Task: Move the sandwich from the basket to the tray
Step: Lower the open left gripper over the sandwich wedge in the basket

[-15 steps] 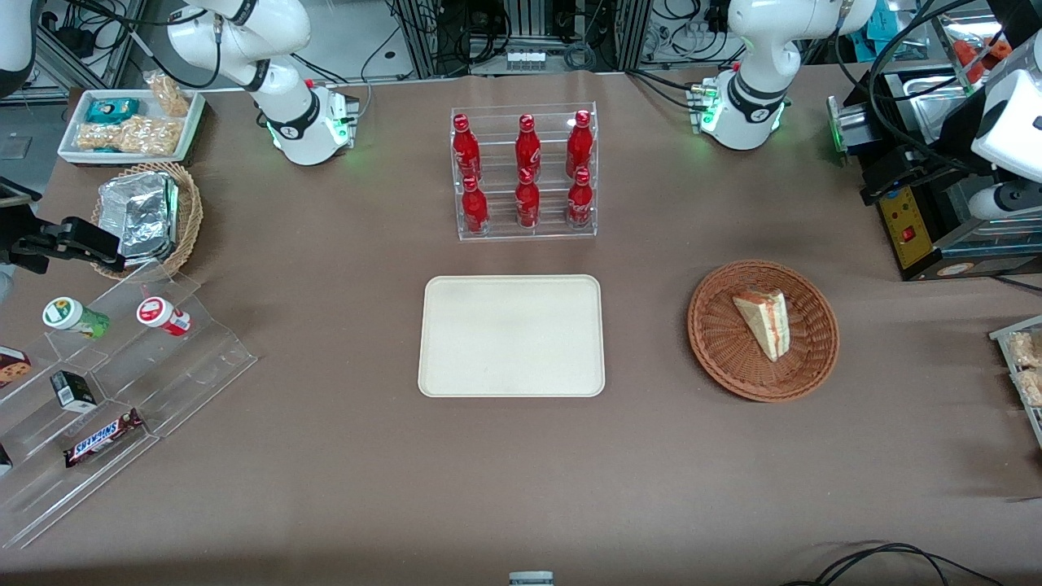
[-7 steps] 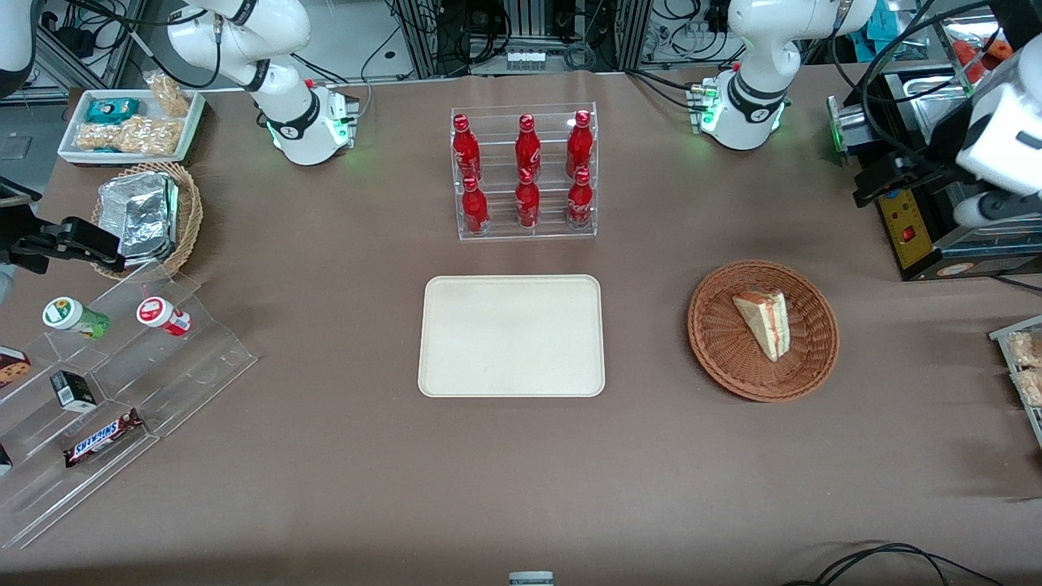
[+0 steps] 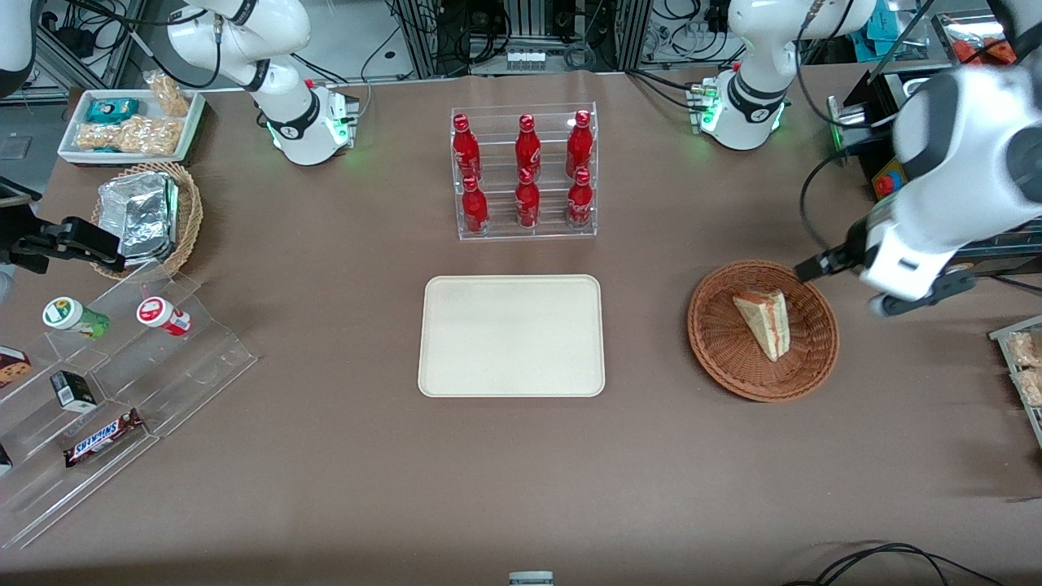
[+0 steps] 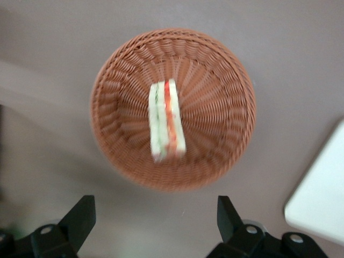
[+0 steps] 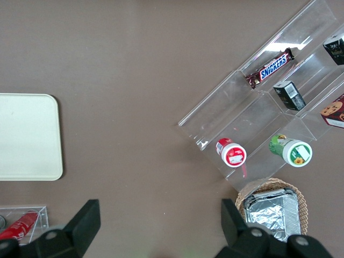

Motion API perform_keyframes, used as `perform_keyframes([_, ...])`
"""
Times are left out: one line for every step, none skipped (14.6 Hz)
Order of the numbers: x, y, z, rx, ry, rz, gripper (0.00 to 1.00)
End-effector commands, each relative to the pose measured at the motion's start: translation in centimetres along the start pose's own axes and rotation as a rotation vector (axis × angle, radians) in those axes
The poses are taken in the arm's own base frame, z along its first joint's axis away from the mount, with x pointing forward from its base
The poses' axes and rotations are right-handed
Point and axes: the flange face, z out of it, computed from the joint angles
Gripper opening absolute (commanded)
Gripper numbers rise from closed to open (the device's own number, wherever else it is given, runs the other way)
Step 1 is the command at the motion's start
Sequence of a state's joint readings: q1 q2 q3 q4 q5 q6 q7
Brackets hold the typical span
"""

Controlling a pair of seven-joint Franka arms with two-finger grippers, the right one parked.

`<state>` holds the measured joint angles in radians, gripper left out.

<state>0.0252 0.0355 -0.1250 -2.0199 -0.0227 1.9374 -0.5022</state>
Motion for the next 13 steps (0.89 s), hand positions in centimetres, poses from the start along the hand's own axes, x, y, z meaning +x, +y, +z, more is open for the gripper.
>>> perform_keyframes([-0.8, -0.3, 6.0, -0.046, 0.061, -0.129, 1.0])
perform_keyframes([-0.4, -0.1, 7.7, -0.057, 0.071, -0.181, 1.0])
perform_keyframes([0.0, 0.5, 9.3, -0.063, 0.068, -0.234, 1.0])
perform_keyframes([0.4, 0.9, 10.2, -0.073, 0.076, -0.271, 1.0])
perform_keyframes([0.5, 1.5, 11.2, -0.082, 0.086, -0.279, 1.0])
perform_keyframes([0.7, 1.7, 12.5, -0.078, 0.08, -0.275, 1.0])
perform_keyframes([0.8, 1.7, 13.6, -0.068, 0.064, -0.273, 1.0])
perform_keyframes([0.9, 1.7, 14.3, -0.062, 0.054, -0.273, 1.0])
perform_keyframes([0.9, 1.6, 15.2, -0.052, 0.04, -0.269, 1.0])
perform_keyframes([0.9, 1.5, 15.6, -0.047, 0.031, -0.269, 1.0])
perform_keyframes([0.9, 1.2, 15.8, -0.042, 0.025, -0.272, 1.0])
perform_keyframes([1.0, 1.1, 15.8, -0.041, 0.022, -0.274, 1.0])
perform_keyframes([1.2, 1.0, 15.7, -0.042, 0.022, -0.278, 1.0])
